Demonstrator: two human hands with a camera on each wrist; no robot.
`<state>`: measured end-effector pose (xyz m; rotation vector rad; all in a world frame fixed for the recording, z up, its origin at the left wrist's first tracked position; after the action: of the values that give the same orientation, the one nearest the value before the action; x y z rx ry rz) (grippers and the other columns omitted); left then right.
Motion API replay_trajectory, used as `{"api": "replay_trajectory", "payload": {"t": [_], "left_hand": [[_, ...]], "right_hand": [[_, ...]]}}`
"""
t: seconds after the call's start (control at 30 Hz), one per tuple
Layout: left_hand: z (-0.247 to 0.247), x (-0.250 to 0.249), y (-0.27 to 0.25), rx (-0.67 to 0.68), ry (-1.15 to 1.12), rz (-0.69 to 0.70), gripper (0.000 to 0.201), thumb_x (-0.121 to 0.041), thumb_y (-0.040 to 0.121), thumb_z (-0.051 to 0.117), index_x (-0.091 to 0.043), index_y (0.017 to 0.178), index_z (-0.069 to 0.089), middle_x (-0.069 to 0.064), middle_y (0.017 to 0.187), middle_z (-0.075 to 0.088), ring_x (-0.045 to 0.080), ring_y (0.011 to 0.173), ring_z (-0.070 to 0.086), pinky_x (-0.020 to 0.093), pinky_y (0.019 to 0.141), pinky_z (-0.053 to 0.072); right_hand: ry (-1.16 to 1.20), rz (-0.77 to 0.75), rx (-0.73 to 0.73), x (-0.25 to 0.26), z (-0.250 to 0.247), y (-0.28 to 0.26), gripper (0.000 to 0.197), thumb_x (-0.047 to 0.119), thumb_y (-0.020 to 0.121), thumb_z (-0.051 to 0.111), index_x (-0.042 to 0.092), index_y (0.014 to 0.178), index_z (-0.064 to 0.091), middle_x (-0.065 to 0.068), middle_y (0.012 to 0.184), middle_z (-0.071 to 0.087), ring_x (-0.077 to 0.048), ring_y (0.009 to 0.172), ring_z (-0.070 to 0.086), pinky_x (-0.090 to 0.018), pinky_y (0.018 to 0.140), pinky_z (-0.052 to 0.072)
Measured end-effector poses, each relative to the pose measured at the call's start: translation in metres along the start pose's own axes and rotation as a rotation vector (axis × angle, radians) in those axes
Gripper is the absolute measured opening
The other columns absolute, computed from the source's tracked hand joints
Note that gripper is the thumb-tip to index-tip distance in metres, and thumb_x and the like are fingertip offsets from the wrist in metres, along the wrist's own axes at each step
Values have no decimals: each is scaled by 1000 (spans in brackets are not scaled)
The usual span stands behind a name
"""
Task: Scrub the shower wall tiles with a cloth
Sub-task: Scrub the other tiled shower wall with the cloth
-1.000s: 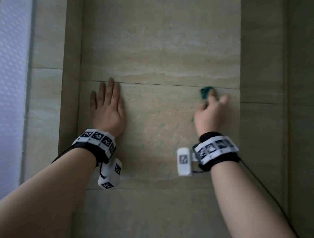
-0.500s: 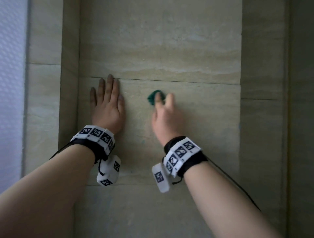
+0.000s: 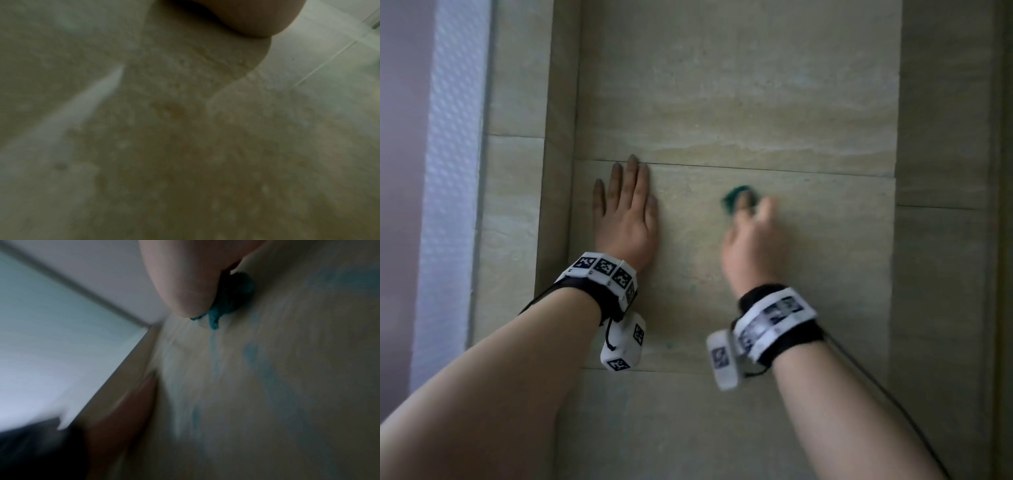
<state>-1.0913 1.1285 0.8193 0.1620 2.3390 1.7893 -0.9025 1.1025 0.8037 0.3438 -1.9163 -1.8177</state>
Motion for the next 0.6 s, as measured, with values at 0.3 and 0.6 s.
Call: {"api": "replay_trajectory", "payload": {"t": [0.3,0.6], "left_hand": [[-1,1,-1,9,-4,30,57,-36,100,8,-18,154,3,-4,161,-4,15,148,-8,35,117,-14],[2,5,-7,80,-2,38,53,-32,105,15,-20,153,-4,-4,161,-11,16,147,-13,35,115,-17]], "right_hand": [[-144,-185,87,-36,-27,0,42,0,80,60,6,122,64,-21,100,55,-35,62,56,-34,55,47],[-60,-269,318,38,29,-84,36,8,92,35,7,118,60,-12,97,58,-25,70,52,-32,62,46]]}}
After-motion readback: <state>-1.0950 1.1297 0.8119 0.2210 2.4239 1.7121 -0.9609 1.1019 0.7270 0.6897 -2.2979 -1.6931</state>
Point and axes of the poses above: each hand's wrist, its own y-axis towards the middle knuckle, its own z-axis out of the palm, x = y × z, the point moved 6 cm from there along y, towards the middle knuckle
